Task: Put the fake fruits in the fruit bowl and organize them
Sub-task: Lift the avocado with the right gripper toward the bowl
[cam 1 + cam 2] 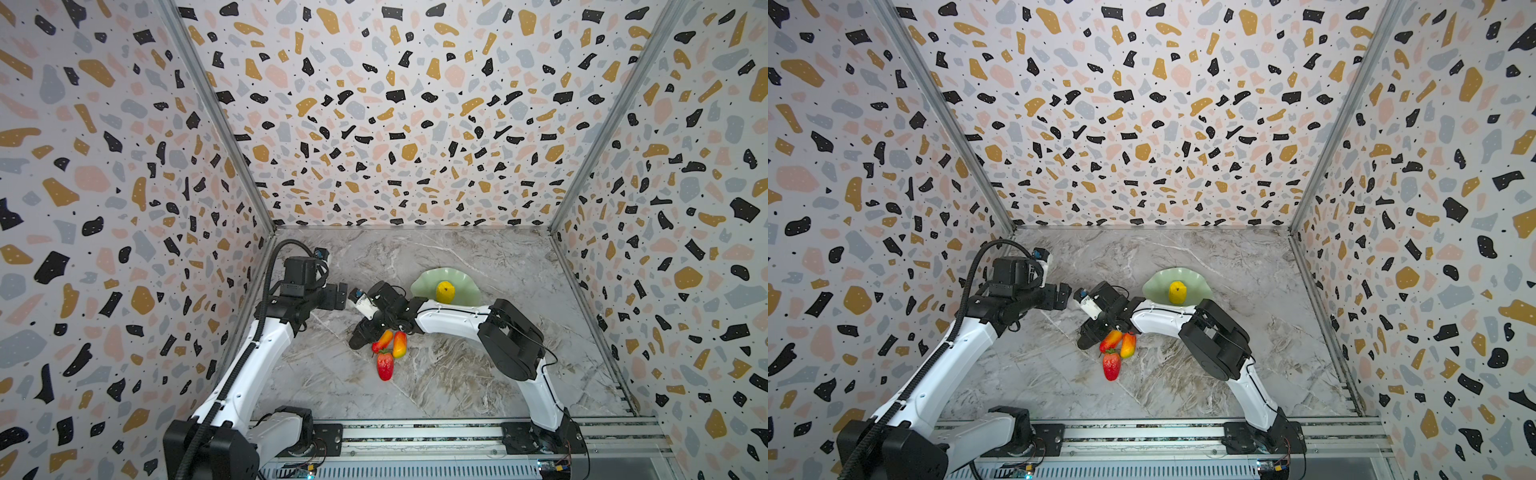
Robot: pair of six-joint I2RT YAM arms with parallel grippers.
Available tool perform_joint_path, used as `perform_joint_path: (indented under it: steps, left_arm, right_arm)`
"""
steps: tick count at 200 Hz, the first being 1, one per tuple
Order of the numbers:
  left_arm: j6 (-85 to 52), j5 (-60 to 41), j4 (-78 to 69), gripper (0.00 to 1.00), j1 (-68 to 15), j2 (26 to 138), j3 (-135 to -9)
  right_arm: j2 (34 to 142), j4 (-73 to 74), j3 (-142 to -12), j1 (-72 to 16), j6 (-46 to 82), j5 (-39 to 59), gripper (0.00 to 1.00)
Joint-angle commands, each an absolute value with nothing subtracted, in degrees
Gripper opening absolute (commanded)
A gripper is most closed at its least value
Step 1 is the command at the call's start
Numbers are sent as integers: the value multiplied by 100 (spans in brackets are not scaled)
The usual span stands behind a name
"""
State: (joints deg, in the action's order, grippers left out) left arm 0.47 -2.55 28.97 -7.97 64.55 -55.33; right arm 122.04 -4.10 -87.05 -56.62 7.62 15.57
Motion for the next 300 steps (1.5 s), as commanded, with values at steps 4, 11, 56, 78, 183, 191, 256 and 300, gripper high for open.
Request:
perform_joint_path:
  steps: [4,11,56,78,183,191,256,300]
  left_arm:
    - [97,-245,2777,99,-765,6355,-5467]
    - [95,-246,2769,100,-765,6346,-5467]
    - [89,-247,2777,100,-765,6363,-5467]
    - [93,-246,2777,100,-765,6372,-5467]
    - [94,-272,2769,100,-765,6354,-5467]
    - [96,-269,2770,100,-765,6354,-5467]
    - [95,-267,2770,100,-765,6365,-5467]
    - [91,-264,2769,100,-760,6354,-5467]
  right_arm:
    - [11833,-374,-8657,-5575,773,1486,53]
    - [11824,-375,-8665,-5564,767,1491,53]
    - [11684,-518,-8625,-5535,246,1684,79]
    - [11687,-897,-8810,-5535,79,1638,89]
    - [12363,-1717,-9466,-5674,692,1387,92]
    - [12426,-1727,-9520,-5686,711,1391,92]
    - [12709,-1798,-9746,-5807,810,1358,81]
    - [12660,-1689,-9807,-5845,745,1441,60]
